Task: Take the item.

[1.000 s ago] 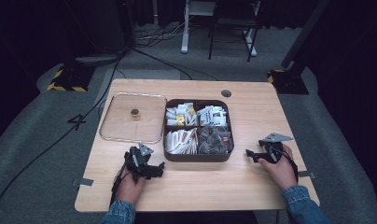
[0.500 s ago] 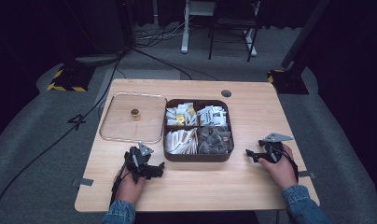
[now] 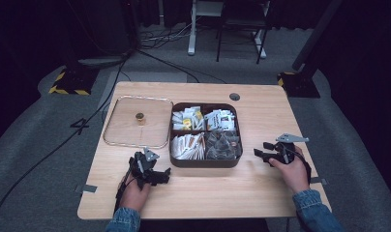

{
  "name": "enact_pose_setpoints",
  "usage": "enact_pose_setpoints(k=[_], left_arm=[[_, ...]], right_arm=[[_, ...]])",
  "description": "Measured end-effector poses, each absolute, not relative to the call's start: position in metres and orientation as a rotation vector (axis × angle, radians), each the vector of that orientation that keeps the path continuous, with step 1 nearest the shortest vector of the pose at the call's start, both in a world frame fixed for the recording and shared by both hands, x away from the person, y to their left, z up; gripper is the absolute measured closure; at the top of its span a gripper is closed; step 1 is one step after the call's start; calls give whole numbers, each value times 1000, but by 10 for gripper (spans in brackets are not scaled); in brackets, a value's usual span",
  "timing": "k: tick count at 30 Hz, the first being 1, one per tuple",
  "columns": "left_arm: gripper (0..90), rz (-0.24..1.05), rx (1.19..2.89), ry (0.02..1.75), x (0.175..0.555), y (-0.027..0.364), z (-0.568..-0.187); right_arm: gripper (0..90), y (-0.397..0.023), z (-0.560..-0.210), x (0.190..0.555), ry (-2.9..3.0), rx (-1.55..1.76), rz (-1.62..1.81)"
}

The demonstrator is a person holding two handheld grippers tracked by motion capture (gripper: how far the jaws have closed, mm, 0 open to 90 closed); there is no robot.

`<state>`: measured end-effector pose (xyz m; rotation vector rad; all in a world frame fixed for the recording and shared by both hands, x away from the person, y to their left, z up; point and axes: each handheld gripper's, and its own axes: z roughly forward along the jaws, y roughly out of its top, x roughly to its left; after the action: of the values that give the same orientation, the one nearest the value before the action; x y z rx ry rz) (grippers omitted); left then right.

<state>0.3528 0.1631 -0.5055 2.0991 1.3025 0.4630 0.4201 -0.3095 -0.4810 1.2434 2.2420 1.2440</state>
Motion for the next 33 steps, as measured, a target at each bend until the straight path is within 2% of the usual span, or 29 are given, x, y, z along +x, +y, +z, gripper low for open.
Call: enact_pose_setpoints(k=[10,26,33], left_arm=[[0,463,2099,1303,353,163,-505],[0,464,2098,1308,352,164,-505],[1,463,2097,1310,352,164,-505]], right_arm=[[422,-303,-447,435,2182,1292,1436],[463,-276,-406,470,2223,1295,1514],[485,-262,-398,486,2248,1306,1486]])
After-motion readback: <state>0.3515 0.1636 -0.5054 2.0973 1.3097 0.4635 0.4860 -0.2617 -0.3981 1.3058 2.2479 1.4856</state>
